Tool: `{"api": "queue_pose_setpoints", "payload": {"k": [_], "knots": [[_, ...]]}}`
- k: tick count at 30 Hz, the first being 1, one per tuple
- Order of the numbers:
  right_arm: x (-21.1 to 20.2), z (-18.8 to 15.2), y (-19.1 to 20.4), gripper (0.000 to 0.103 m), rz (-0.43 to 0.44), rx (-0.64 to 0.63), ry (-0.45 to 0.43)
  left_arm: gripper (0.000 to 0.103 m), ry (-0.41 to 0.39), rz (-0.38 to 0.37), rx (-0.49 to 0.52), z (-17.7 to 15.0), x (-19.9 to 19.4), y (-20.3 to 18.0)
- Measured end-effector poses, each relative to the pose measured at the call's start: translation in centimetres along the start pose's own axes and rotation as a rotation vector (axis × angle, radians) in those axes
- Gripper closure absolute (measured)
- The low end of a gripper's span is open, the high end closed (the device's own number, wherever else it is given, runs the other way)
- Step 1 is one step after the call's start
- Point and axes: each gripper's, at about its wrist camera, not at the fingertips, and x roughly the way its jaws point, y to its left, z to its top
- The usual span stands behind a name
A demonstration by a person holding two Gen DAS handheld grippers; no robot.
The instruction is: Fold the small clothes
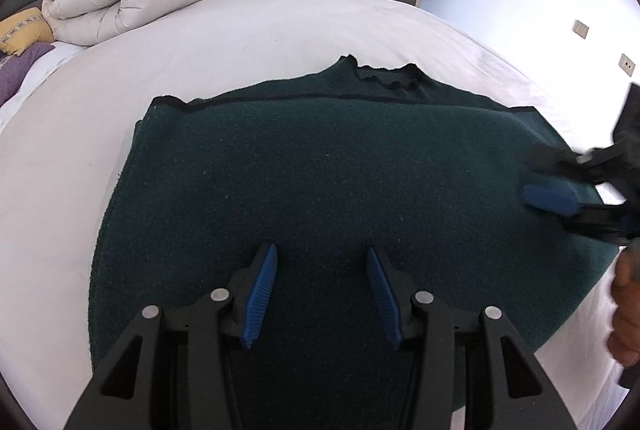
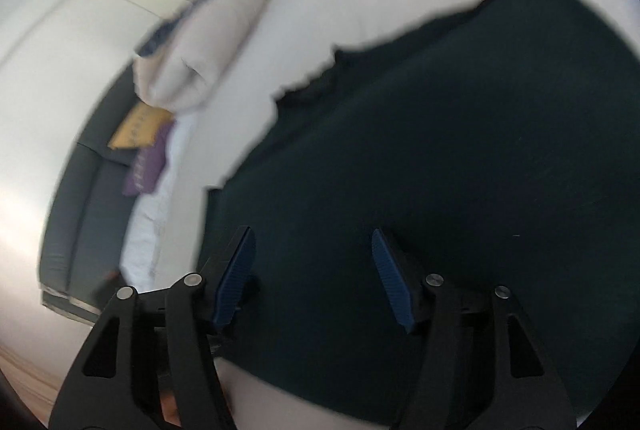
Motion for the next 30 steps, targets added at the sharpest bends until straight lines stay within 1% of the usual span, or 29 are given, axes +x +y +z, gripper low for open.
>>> {"api": "queue_pose_setpoints", "payload": {"k": [1, 3, 4, 5, 6, 7, 8, 9, 10, 13, 14, 16, 20, 22, 26, 28, 29, 30], "knots": [[0.4, 0.0, -0.2, 0.044, 0.011, 0.006, -0.007, 0.053, -0.002, -0.02, -0.013, 0.0, -0.3, 0.3], [-0.1, 0.5, -1.3, 0.044, 0.044, 0.047, -0.035, 0.053, -0.011, -0.072, -0.071, -0.1, -1.3, 1.8], [-0.7, 0.7, -1.7, 0.044, 0.032, 0.069, -0.06, 0.051, -0.021, -0.079, -0.114, -0.2, -2.1, 2.9], [-1.8, 0.8, -2.1, 0.043, 0.002, 0.088, -0.093, 0.044, -0.043, -0.062, -0.171, -0.4, -3.3, 4.5], [-2.4, 1.6, -2.7, 0.043, -0.007, 0.095, -0.107, 0.029, -0.068, -0.045, -0.216, -0.6, -4.3, 5.9], [-3.1, 1.8, -2.9, 0.04, -0.005, 0.097, -0.115, 0.023, -0.097, -0.034, -0.263, -0.9, -5.4, 7.4], [-4.1, 2.1, -3.2, 0.039, 0.004, 0.091, -0.118, 0.016, -0.119, -0.039, -0.318, -1.1, -6.4, 9.4], [-4.6, 2.3, -3.1, 0.039, 0.01, 0.078, -0.118, 0.016, -0.113, -0.046, -0.355, -1.2, -6.8, 10.7], [-4.7, 2.2, -2.9, 0.039, 0.008, 0.068, -0.113, 0.016, -0.091, -0.063, -0.389, -1.3, -6.8, 12.1], [-4.0, 3.1, -2.2, 0.039, 0.028, 0.051, -0.073, 0.016, -0.007, -0.145, -0.494, -1.6, -5.8, 15.6], [-3.7, 3.1, -1.8, 0.039, 0.033, 0.044, -0.061, 0.016, 0.043, -0.205, -0.535, -1.8, -4.9, 16.6], [-3.6, 2.9, -1.1, 0.039, 0.052, 0.03, -0.027, 0.016, 0.097, -0.306, -0.596, -2.1, -3.4, 17.7], [-1.6, 2.5, 1.0, 0.039, 0.062, 0.012, 0.059, 0.016, 0.159, -0.375, -0.602, -1.3, -1.8, 17.7], [-0.4, 2.4, 2.0, 0.039, 0.078, 0.0, 0.094, 0.016, 0.203, -0.391, -0.592, -0.6, -1.1, 17.2], [0.6, 2.5, 3.6, 0.039, 0.111, -0.008, 0.138, 0.017, 0.276, -0.418, -0.562, 0.2, 0.0, 16.1], [0.8, 2.6, 4.3, 0.039, 0.137, 0.001, 0.165, 0.018, 0.298, -0.438, -0.581, 0.4, 0.5, 16.1], [1.1, 2.6, 4.5, 0.039, 0.143, 0.004, 0.175, 0.023, 0.305, -0.45, -0.603, 0.5, 0.5, 16.2], [1.7, 2.6, 4.9, 0.039, 0.149, 0.005, 0.185, 0.035, 0.314, -0.474, -0.631, 0.4, 0.6, 16.3]]}}
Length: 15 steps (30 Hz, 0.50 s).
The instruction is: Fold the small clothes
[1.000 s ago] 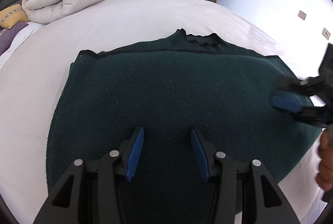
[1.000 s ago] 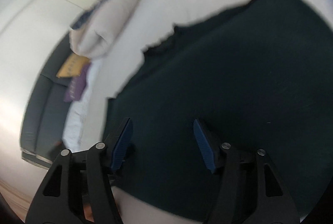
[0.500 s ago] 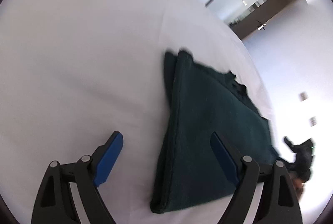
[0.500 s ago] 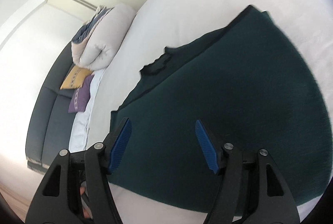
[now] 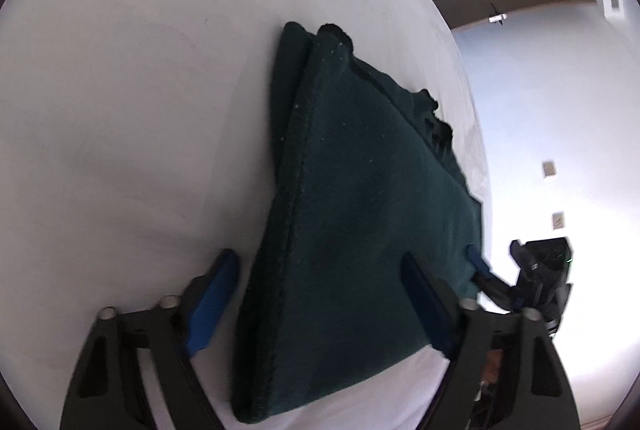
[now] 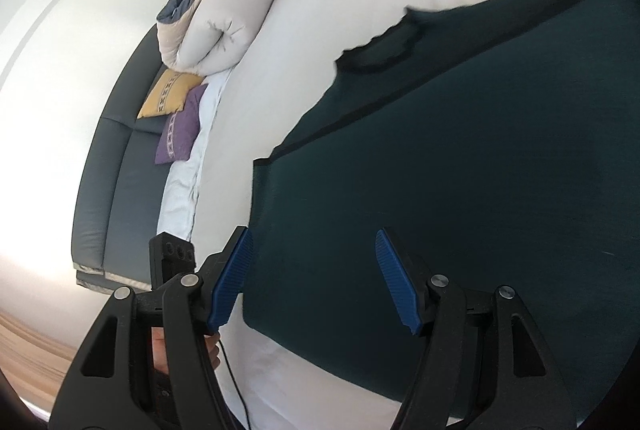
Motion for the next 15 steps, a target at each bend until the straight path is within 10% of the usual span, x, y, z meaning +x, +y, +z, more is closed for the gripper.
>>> {"api": "queue_pose_setpoints", "payload": {"k": [7, 9, 15], "knots": [[5.5, 0.8, 1.0, 0.039, 0.065, 0.03, 0.093, 0.06, 0.034, -0.023, -0.049, -0.3, 0.7, 0.4], [6.8, 0.9, 0.5, 0.039, 0.051, 0.047, 0.112, 0.085, 0.03, -0.028, -0.069, -0.4, 0.6, 1.1], [7.7, 0.9, -1.3, 0.041, 0.091, 0.089, 0.113, 0.088, -0.021, -0.037, -0.076, -1.0, -0.4, 0.2]]}}
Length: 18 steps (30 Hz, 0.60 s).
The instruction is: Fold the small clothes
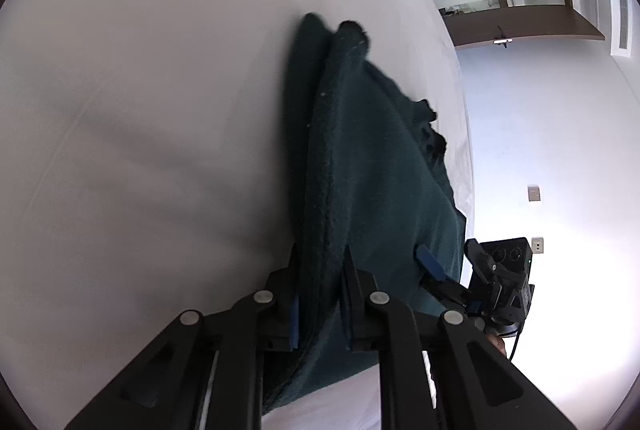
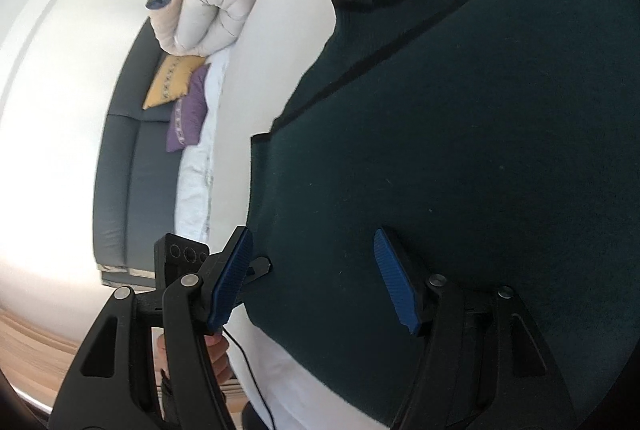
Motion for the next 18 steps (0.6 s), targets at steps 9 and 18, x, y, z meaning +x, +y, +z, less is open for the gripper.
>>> {"api": "queue_pose_setpoints", "payload": {"k": [9, 18], "knots": [[-6.1, 1.1, -2.6, 0.039, 0.082, 0.033, -0.063, 0.089, -0.013, 0.008, 0.164, -1.3, 2.0, -11.5], [-13.6, 2.6, -8.6, 0.031, 0.217, 0.178, -0.151, 0.087, 0.1, -0.022, 0.362, -6.4, 13.7, -22.6]]}}
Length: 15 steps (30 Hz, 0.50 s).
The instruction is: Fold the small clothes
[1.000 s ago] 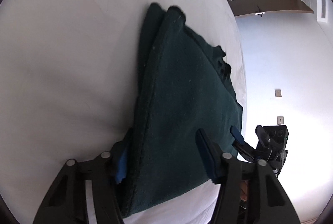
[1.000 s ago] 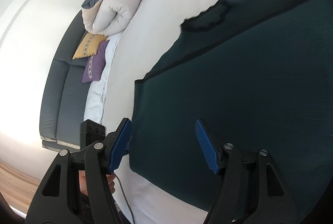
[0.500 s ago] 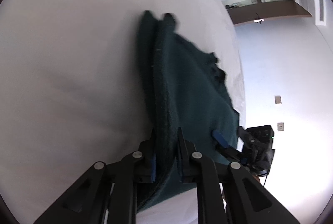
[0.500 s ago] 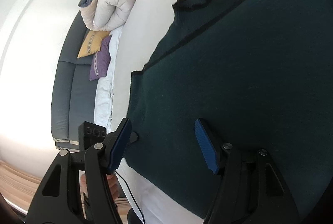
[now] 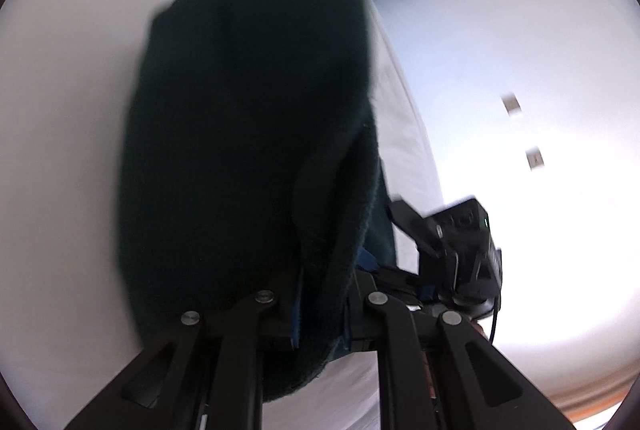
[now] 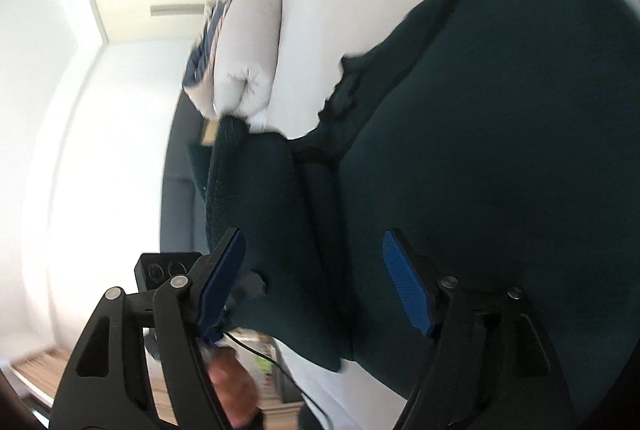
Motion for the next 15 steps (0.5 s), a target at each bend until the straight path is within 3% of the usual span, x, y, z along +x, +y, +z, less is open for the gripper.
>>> {"api": "queue_pose_setpoints", "payload": {"k": [1, 3, 4, 6, 7, 11, 15], "knots": [[-0.5, 0.2, -0.5, 0.031, 0.004, 0.01, -0.007, 0.086, 0.027, -0.017, 0.013, -0.3, 1.3, -0.6], [-1.4, 0.6, -1.5, 0.031, 0.03, 0.042, -0.016, 0.07, 0.065, -0.048, 0.033, -0.9, 3.1, -1.5], [-1.7, 0.7, -1.8, 0.031, 0.045, 0.056, -0.017, 0.065, 0.063, -0.067, 0.035, -1.2, 3.3, -1.7], [-2.0, 0.8, -1.9, 0.031, 0.035, 0.058, -0.013, 0.041, 0.026, -0.114, 0.032, -1.6, 2.0, -1.7], [-1.9, 0.9, -1.8, 0.031, 0.027, 0.051, -0.007, 0.036, 0.001, -0.121, 0.038, -1.9, 0.9, -1.4], [-1.5, 0.8, -0.8, 0.031, -0.046, 0.003, 0.01, 0.036, -0.082, -0.106, 0.035, -2.0, -3.5, 1.0], [-0.3, 0.2, 0.7, 0.036, -0.217, -0.079, 0.041, 0.036, -0.095, -0.056, -0.014, -2.5, -4.8, 4.3]]}}
